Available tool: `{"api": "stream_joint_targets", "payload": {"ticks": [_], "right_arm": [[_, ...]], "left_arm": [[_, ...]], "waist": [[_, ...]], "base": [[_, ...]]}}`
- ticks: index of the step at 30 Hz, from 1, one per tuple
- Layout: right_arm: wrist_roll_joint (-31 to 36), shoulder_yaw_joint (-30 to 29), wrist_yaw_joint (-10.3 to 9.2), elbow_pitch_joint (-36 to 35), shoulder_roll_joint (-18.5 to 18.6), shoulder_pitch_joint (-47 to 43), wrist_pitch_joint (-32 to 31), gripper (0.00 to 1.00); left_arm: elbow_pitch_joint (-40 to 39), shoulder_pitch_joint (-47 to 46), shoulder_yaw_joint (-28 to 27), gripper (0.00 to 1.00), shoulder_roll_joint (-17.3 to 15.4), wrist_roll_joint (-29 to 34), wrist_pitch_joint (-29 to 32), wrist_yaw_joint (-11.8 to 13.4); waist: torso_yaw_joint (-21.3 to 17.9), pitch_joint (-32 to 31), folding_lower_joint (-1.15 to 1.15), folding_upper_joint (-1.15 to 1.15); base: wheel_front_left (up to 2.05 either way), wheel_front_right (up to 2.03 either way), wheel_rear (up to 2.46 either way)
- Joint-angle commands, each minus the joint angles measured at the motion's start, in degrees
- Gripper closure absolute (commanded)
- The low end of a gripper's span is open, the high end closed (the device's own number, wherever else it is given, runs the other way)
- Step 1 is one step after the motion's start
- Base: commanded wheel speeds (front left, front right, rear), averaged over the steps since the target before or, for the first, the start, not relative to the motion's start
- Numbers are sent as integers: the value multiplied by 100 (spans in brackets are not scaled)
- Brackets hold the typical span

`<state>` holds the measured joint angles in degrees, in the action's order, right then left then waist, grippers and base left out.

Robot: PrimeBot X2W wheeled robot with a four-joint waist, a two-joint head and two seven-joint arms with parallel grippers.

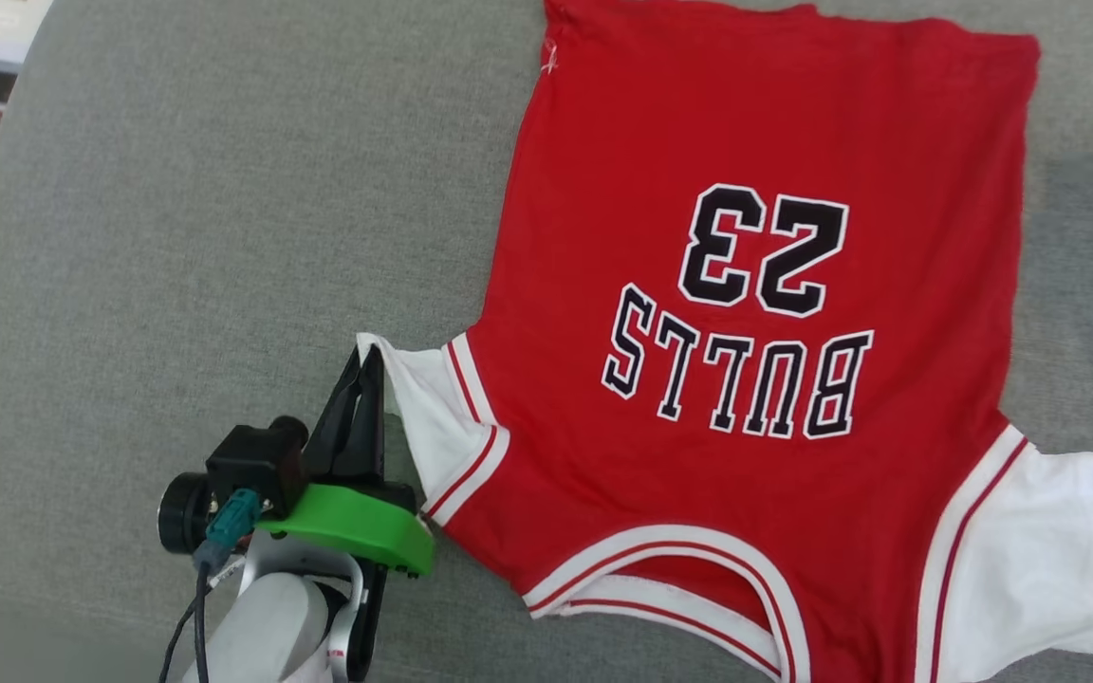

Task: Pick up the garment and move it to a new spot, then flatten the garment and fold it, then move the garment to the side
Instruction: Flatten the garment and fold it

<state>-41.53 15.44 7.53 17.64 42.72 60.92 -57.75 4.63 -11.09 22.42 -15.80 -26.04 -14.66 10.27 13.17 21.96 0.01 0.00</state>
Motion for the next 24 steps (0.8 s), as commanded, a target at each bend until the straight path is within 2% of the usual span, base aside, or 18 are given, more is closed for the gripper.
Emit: {"api": "stream_joint_targets", "payload": {"ticks": [1, 4, 12, 18, 24], "right_arm": [[37, 57, -4, 128, -67, 206, -165, 0], [142, 157, -4, 434, -154, 579, -464, 0], [455, 351, -4, 979, -315, 1131, -592, 0], [477, 759, -4, 1167, -185, 838, -649, 0], [335, 838, -4, 1262, -2, 598, -709, 0]], "left_arm": [[-53, -125, -33, 100, 100, 101, -34, -46], [-110, -184, -82, 100, 315, 255, -34, -127], [-174, -268, -238, 100, 762, 623, -34, -373], [-180, -250, -384, 100, 983, 834, -34, -528], [-134, -244, -502, 100, 1108, 983, -34, -670]], "waist": [[599, 752, -1, 0], [741, 1020, -1, 0], [961, 1556, -1, 0], [1007, 1708, -1, 0], [997, 1724, -1, 0]], "base": [[0, 0, 0], [0, 0, 0], [0, 0, 0], [0, 0, 0], [0, 0, 0]]}}
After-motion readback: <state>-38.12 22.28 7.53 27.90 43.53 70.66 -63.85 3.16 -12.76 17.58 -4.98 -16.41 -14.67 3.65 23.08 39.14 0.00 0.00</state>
